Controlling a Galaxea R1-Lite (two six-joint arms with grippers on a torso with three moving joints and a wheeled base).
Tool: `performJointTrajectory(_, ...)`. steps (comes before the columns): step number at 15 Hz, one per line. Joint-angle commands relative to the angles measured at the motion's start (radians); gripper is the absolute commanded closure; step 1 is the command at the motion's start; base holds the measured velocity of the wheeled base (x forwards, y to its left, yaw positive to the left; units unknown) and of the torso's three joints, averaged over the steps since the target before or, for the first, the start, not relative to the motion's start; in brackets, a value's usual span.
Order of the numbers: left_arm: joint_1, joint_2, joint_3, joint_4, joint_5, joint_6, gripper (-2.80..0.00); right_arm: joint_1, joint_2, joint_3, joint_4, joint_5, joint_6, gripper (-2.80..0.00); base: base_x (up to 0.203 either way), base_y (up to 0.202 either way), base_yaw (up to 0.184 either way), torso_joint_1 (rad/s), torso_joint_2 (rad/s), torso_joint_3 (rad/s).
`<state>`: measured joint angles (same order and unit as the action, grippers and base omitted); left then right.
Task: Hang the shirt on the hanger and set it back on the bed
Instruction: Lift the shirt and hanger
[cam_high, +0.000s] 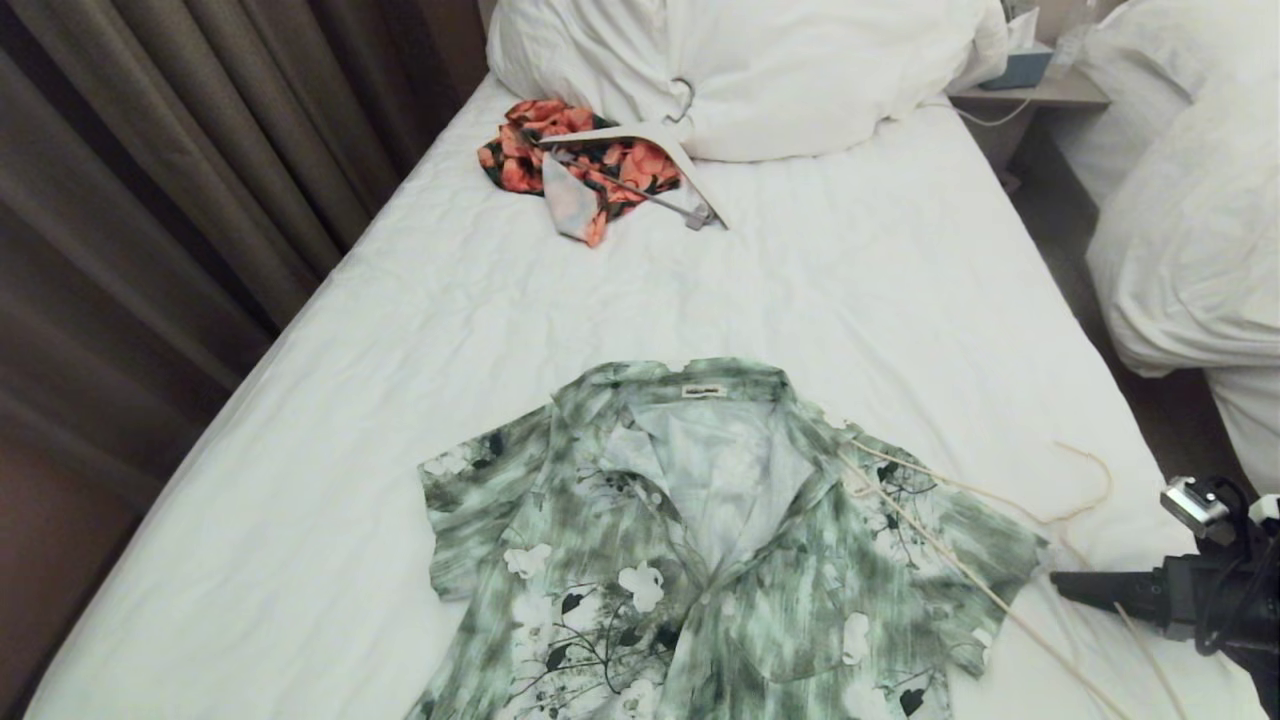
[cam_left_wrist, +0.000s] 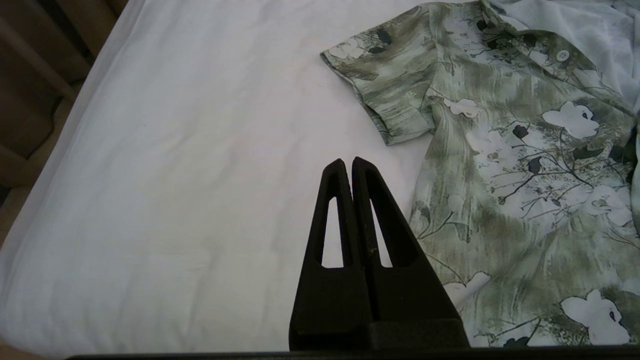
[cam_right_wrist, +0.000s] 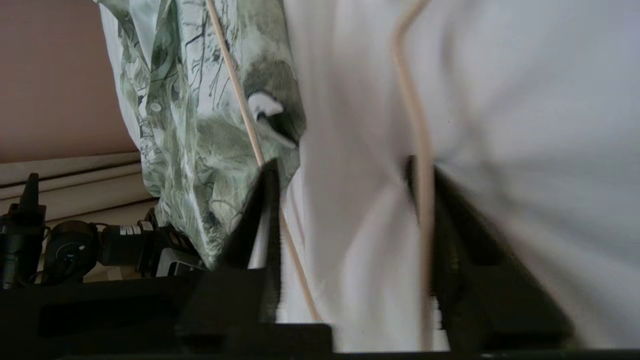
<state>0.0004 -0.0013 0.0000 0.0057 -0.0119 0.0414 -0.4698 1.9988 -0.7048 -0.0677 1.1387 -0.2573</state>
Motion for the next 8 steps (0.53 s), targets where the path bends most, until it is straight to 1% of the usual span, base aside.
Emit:
performJointTrajectory(1, 0.001, 0.001, 0.000, 0.000, 0.000, -0.001, 0.00, -0.004, -0.032, 0.006, 0.001, 0.009, -0.002, 0.00, 0.000, 0.000, 0.000, 0.000, 0.00, 0.000)
performJointTrajectory(4, 0.000, 0.001, 0.000, 0.000, 0.000, 0.000, 0.00, -0.010, -0.109, 0.006, 0.055, 0.008, -0.002, 0.00, 0.000, 0.000, 0.000, 0.000, 0.00, 0.000)
performJointTrajectory(8, 0.001, 0.001, 0.000, 0.000, 0.000, 0.000, 0.00, -0.008, -0.272, 0.007, 0.069, 0.004, -0.020, 0.00, 0.000, 0.000, 0.000, 0.000, 0.00, 0.000)
